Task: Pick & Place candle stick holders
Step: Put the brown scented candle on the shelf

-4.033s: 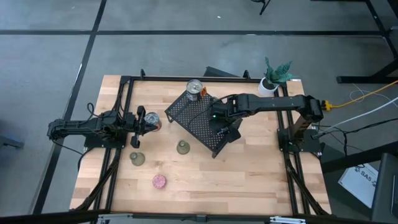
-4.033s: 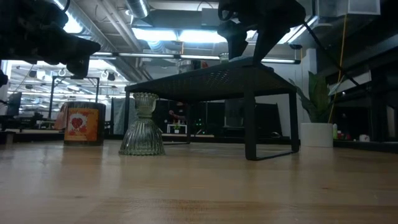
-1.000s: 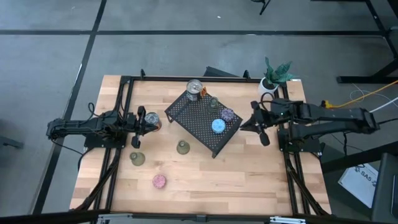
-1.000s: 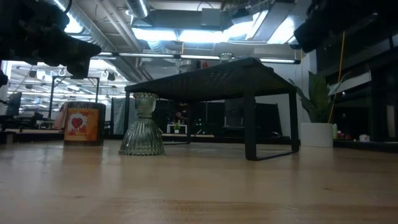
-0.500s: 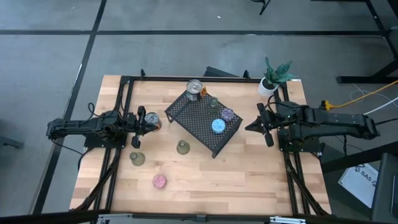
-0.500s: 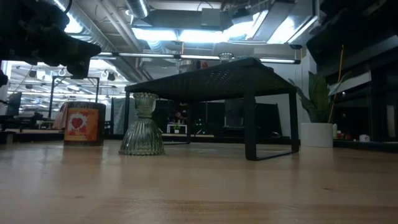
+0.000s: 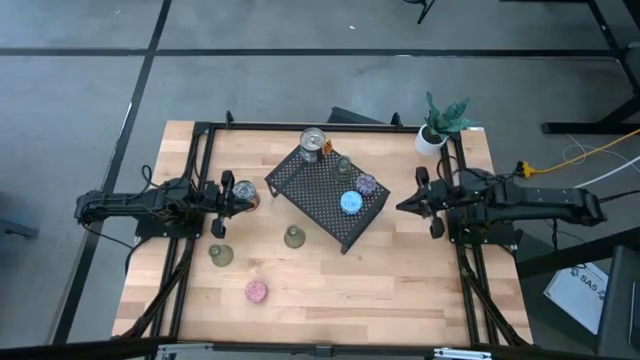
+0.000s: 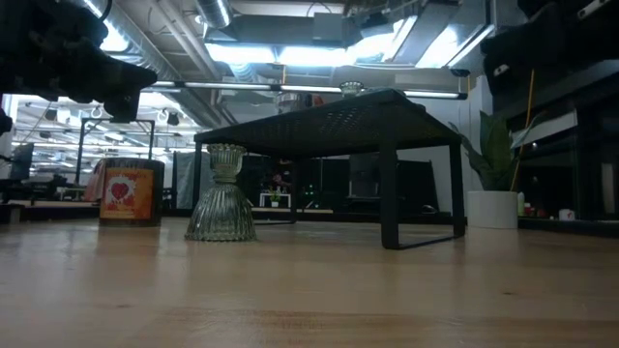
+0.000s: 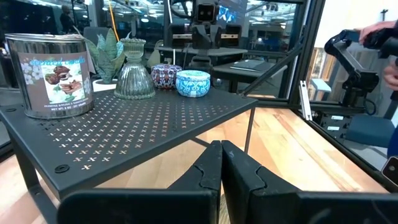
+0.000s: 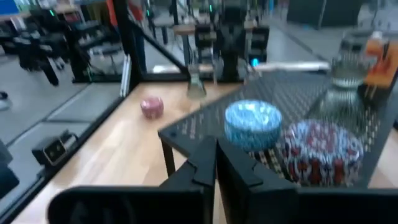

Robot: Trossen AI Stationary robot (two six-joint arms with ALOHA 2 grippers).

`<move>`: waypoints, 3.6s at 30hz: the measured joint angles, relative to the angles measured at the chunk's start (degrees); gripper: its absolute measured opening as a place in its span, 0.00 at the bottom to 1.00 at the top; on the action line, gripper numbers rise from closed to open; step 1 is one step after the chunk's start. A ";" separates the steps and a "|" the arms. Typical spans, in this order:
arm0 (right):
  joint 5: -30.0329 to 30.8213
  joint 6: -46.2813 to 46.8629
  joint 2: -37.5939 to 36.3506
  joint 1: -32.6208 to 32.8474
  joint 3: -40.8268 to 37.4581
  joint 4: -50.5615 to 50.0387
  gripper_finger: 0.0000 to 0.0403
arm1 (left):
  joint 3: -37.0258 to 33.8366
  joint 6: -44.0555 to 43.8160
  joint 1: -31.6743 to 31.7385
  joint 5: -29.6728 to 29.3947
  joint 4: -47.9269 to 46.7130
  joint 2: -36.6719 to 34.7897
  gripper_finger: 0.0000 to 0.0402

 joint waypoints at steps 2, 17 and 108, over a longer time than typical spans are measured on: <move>0.00 0.00 -1.07 0.03 -1.92 3.23 0.04 | 0.00 0.00 0.00 0.00 0.00 0.00 0.00; 0.08 0.00 -6.60 0.05 -10.35 13.14 0.04 | 0.00 0.00 0.00 0.01 0.00 0.00 0.00; 0.12 -0.17 -23.89 0.68 -17.71 6.17 0.04 | 0.00 -0.01 0.00 0.03 0.00 0.00 0.00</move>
